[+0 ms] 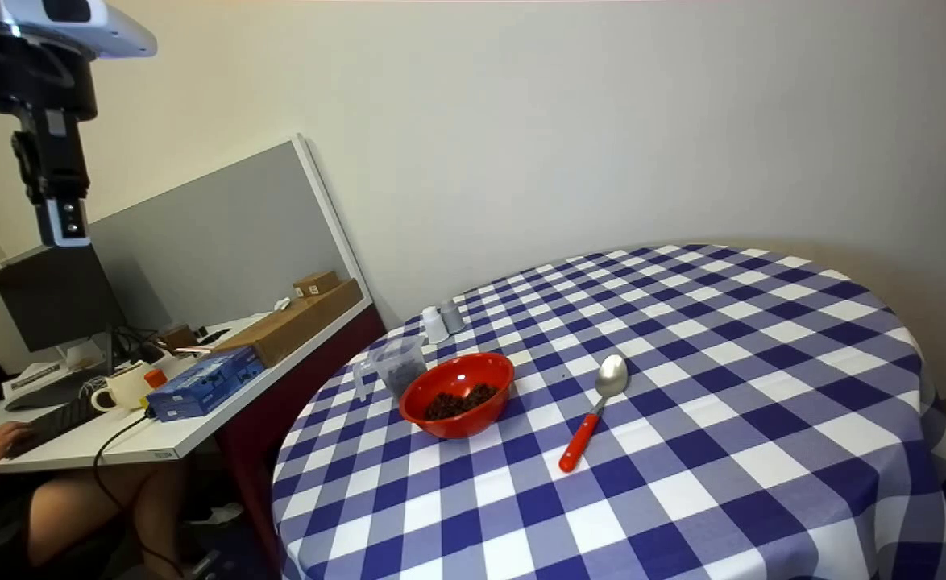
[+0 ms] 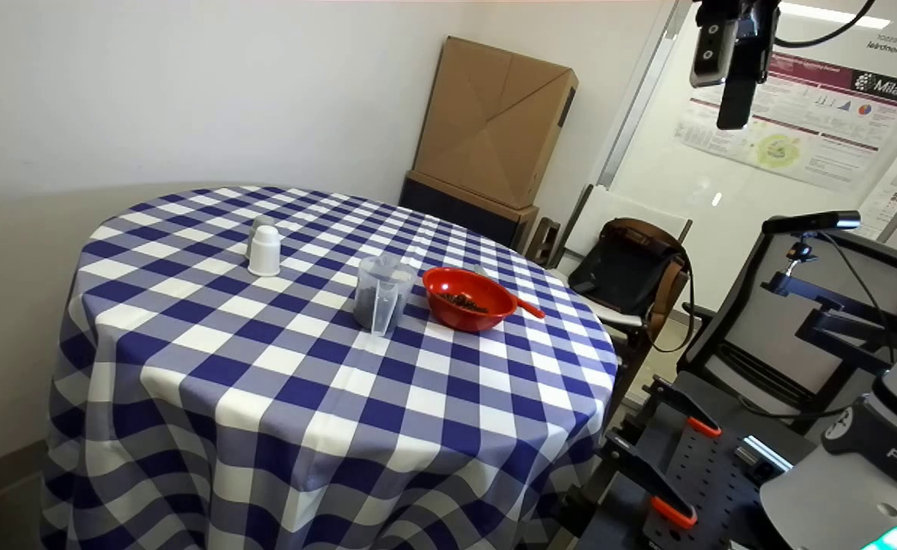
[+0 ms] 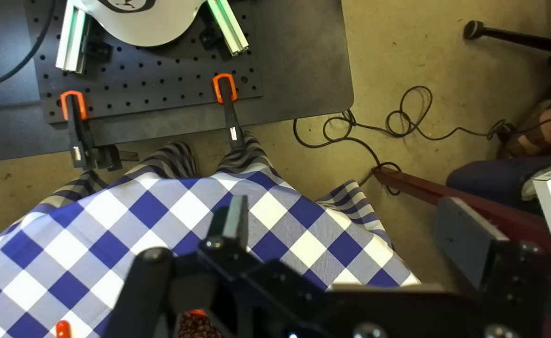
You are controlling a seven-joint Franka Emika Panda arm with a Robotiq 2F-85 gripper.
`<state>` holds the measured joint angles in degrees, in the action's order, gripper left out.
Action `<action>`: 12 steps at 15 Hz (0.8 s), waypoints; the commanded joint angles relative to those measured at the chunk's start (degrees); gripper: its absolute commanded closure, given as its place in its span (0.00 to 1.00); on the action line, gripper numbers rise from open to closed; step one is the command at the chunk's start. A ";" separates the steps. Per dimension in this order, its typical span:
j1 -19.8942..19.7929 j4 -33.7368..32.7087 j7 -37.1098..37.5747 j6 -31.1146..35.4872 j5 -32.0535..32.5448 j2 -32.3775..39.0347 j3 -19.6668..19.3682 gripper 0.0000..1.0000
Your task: Use the spoon to move one scoop of the contents from the bowl to the clear jar
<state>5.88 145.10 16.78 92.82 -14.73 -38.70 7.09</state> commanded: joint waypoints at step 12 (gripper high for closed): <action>-8.70 -0.45 -0.23 6.49 12.86 1.22 -0.72 0.00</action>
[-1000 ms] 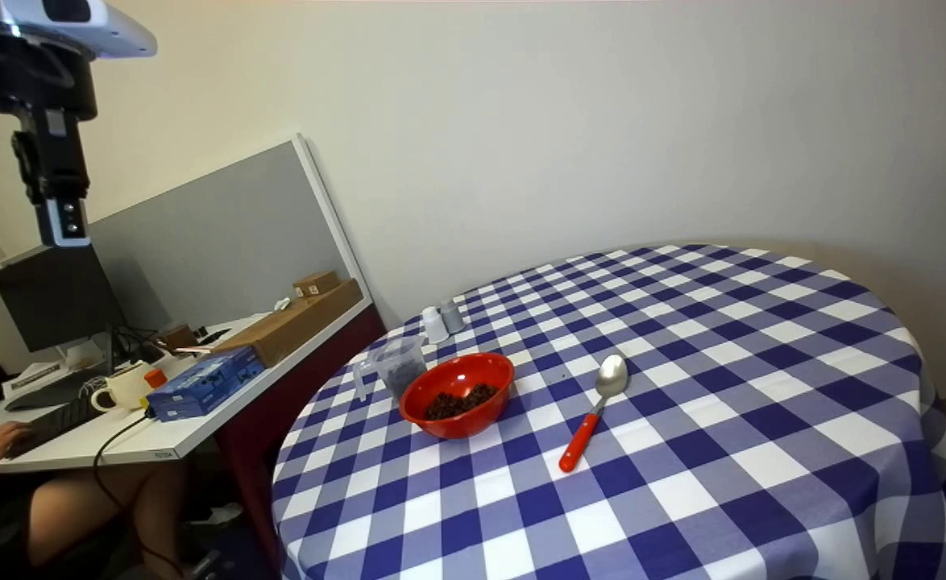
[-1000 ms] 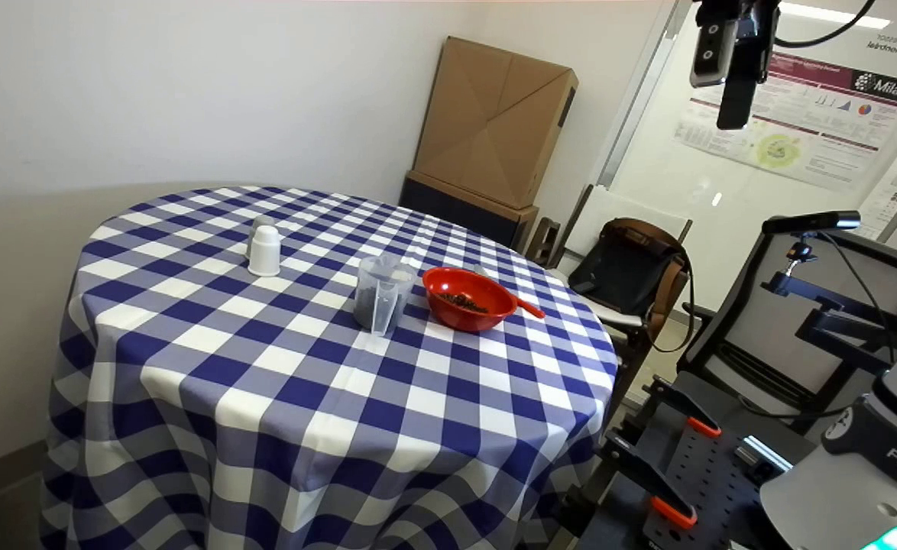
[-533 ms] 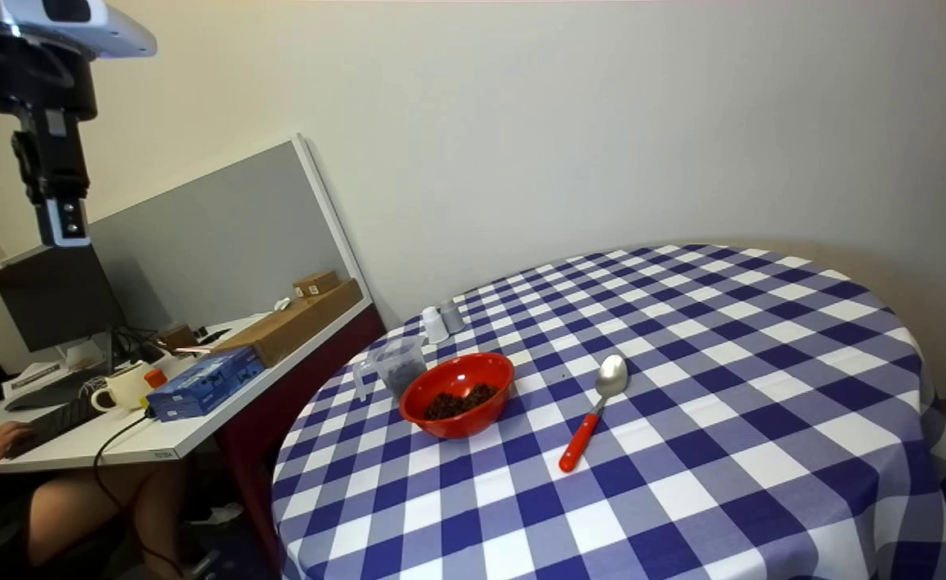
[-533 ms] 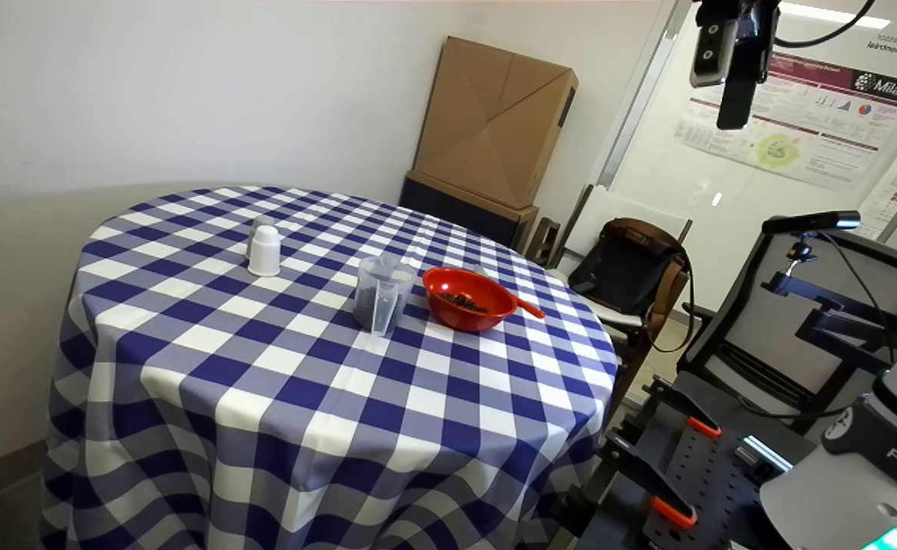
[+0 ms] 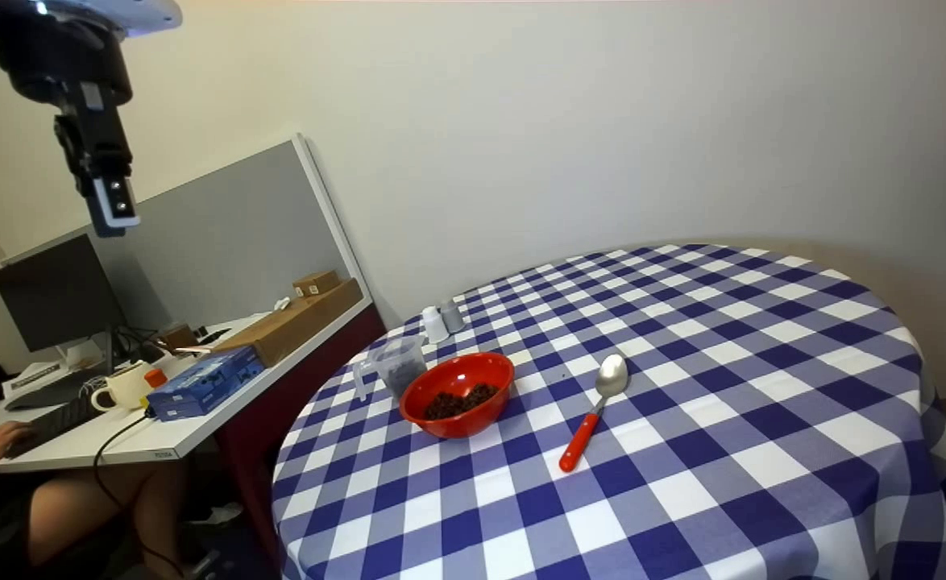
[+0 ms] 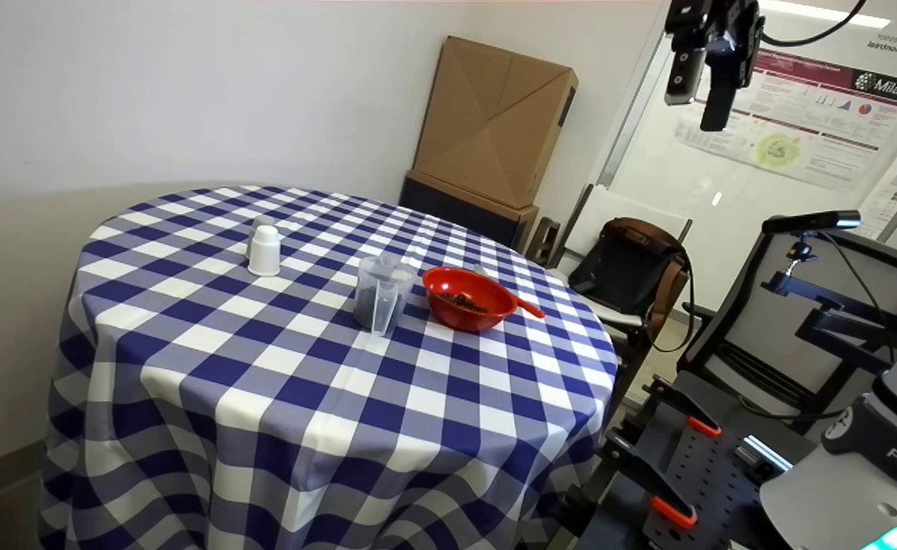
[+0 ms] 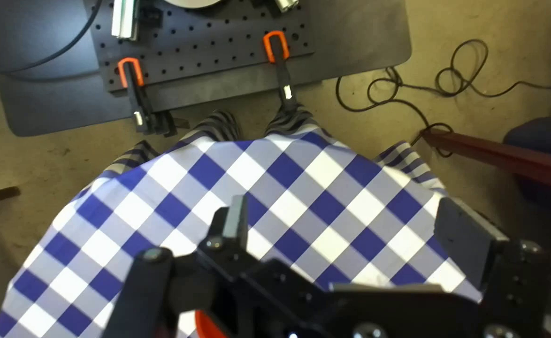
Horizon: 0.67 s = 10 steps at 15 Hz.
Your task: Use the spoon to move one scoop of the contents from the bowl to the clear jar
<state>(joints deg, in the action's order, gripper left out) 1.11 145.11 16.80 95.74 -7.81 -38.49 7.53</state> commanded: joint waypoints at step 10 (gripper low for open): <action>-9.91 -2.89 -18.81 21.68 15.44 17.39 -15.53 0.00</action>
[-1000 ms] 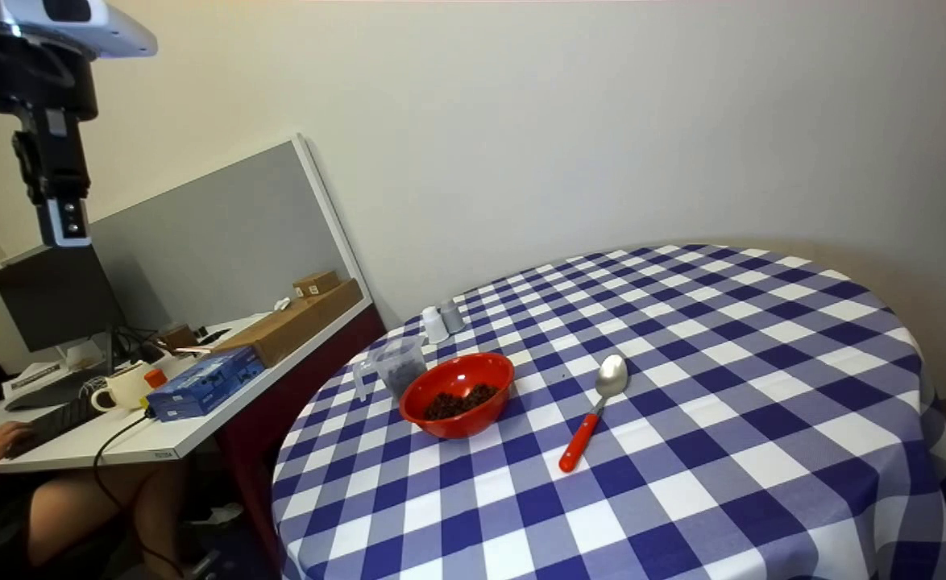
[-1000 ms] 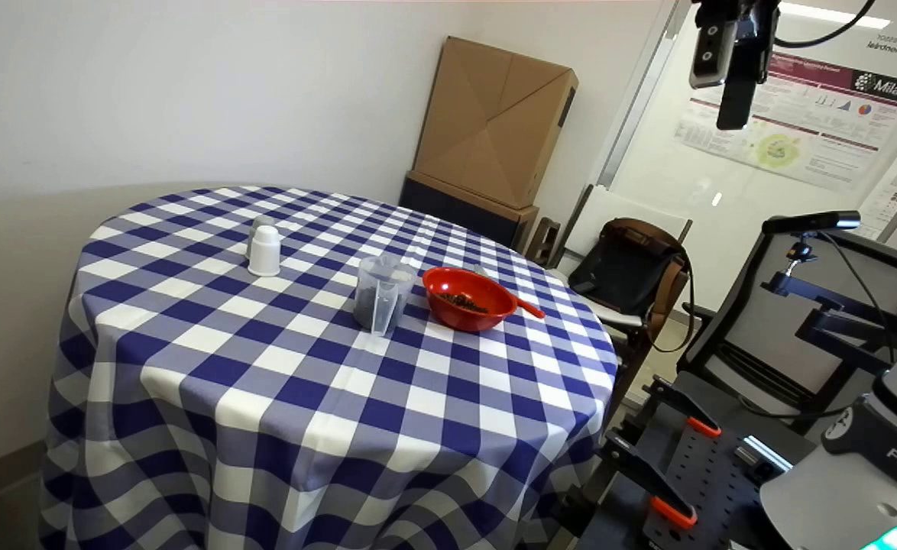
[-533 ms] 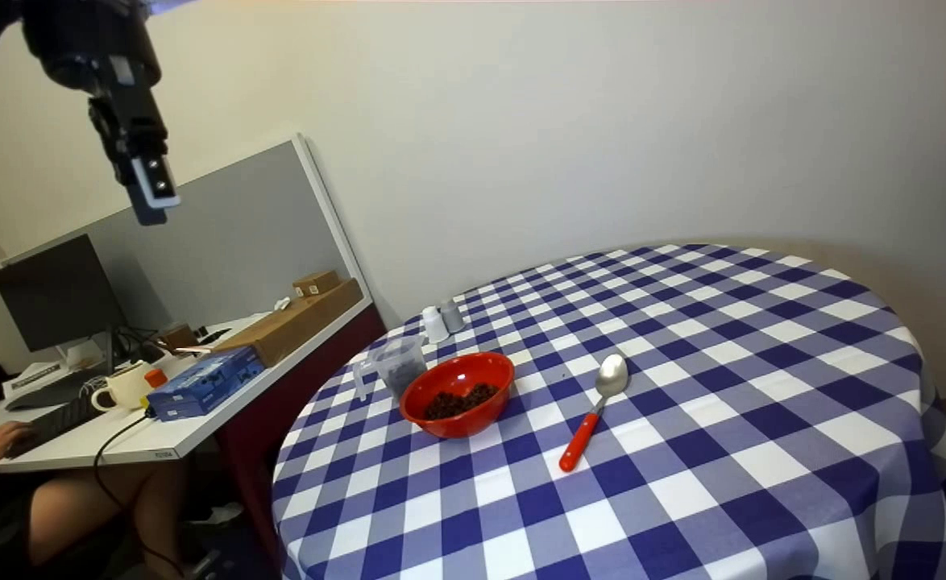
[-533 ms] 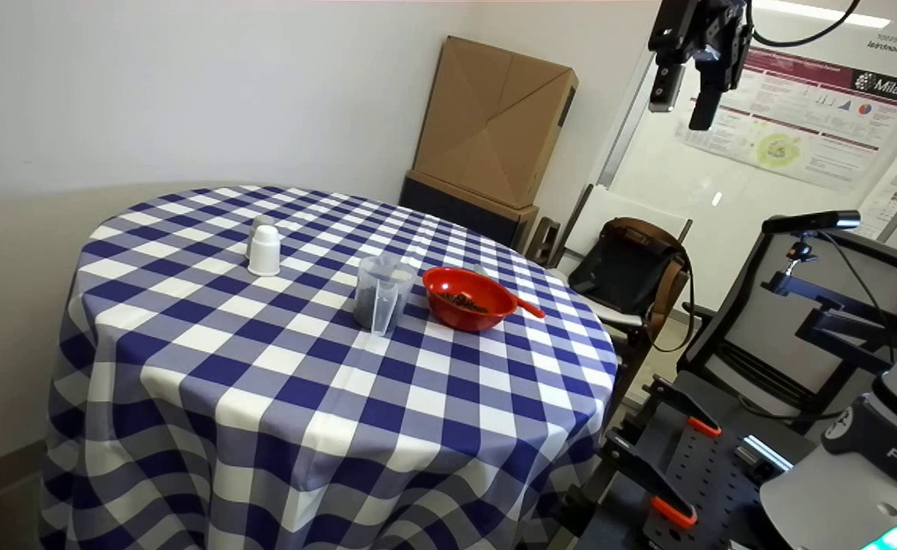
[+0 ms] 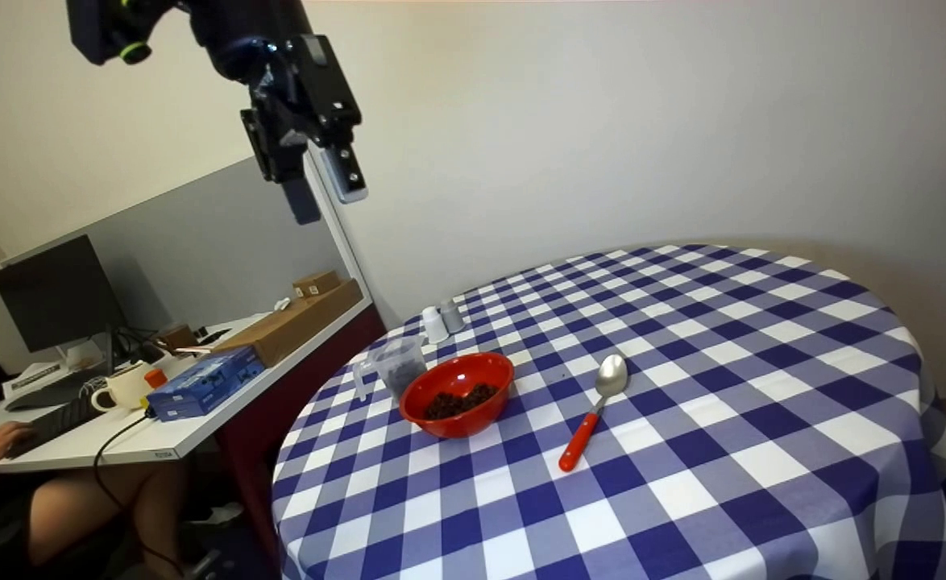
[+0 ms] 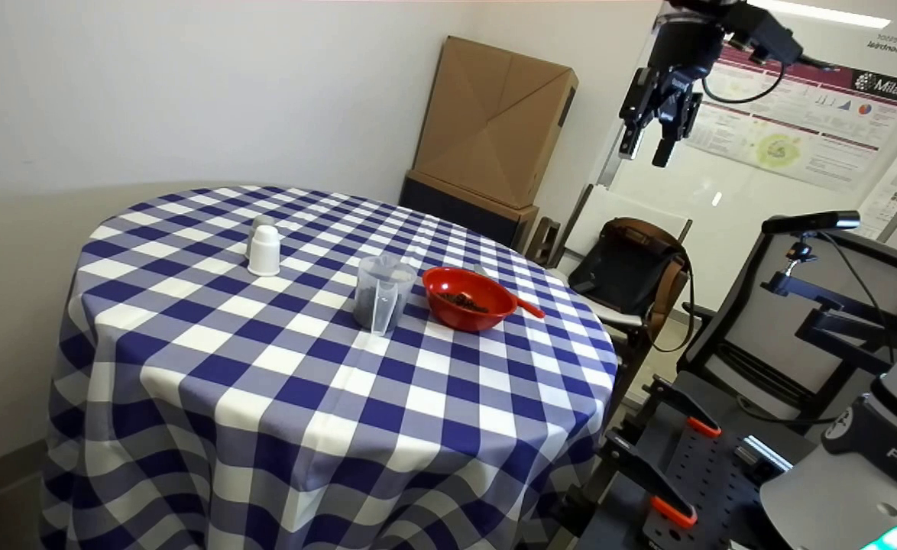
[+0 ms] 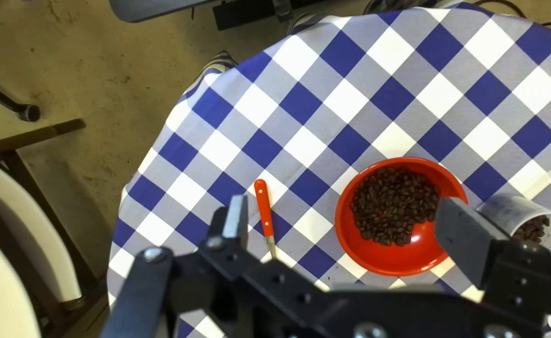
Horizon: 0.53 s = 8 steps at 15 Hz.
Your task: Use the spoon to move one scoop of the contents from the bowl to the clear jar
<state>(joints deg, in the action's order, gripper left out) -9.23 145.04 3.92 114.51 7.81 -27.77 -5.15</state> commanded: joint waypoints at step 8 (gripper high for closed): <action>-0.18 -9.52 -11.93 10.52 -1.59 22.52 -5.83 0.00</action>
<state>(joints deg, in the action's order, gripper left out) -9.23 139.32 -6.92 122.70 7.34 -11.47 -10.42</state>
